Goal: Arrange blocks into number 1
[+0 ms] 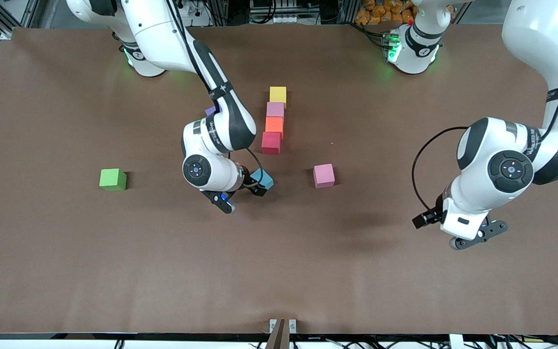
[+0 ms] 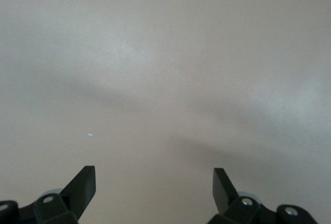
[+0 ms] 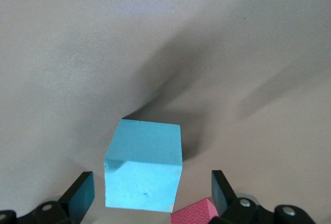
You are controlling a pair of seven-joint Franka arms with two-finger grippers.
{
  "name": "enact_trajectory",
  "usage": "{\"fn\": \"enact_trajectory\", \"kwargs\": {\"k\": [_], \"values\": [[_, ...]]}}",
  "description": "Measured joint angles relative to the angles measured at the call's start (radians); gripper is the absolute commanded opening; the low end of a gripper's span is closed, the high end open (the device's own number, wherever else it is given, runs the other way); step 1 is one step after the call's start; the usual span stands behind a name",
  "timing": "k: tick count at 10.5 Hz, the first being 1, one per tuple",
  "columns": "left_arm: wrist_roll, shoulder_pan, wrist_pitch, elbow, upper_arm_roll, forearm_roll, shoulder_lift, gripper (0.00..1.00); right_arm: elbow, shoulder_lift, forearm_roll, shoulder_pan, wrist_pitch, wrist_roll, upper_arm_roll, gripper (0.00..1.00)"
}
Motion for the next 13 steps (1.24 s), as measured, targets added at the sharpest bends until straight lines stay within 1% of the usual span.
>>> {"fn": "enact_trajectory", "kwargs": {"k": [2,3,4,6,7,8,9,10,13], "values": [[0.127,0.034,-0.014,-0.039,0.012,-0.021,-0.060,1.00,0.009,0.014,0.031,0.001,0.001,0.001,0.000,1.00],[0.179,0.025,-0.020,-0.061,0.046,-0.051,-0.095,1.00,0.011,0.016,0.033,0.002,0.001,0.001,-0.001,1.00],[0.232,-0.008,-0.021,-0.092,0.103,-0.089,-0.136,1.00,0.011,0.018,0.033,0.003,0.001,0.002,-0.001,1.00],[0.345,-0.110,-0.024,-0.167,0.251,-0.176,-0.239,1.00,0.012,0.032,0.033,0.012,0.007,0.002,-0.001,1.00],[0.394,-0.164,-0.026,-0.213,0.334,-0.209,-0.302,1.00,0.013,0.041,0.033,0.017,0.010,0.002,-0.001,0.83],[0.424,-0.205,-0.027,-0.252,0.398,-0.227,-0.363,1.00,0.013,0.049,0.033,0.021,0.012,0.002,-0.001,0.53],[0.437,-0.225,-0.038,-0.279,0.431,-0.237,-0.419,1.00,0.014,0.056,0.033,0.023,0.013,0.002,-0.001,0.38],[0.439,-0.230,-0.063,-0.289,0.438,-0.240,-0.461,1.00,0.016,0.060,0.032,0.026,0.013,-0.011,-0.002,0.36],[0.450,-0.227,-0.088,-0.288,0.431,-0.273,-0.525,1.00,0.036,0.058,0.018,0.044,0.009,-0.128,-0.018,0.40]]}}
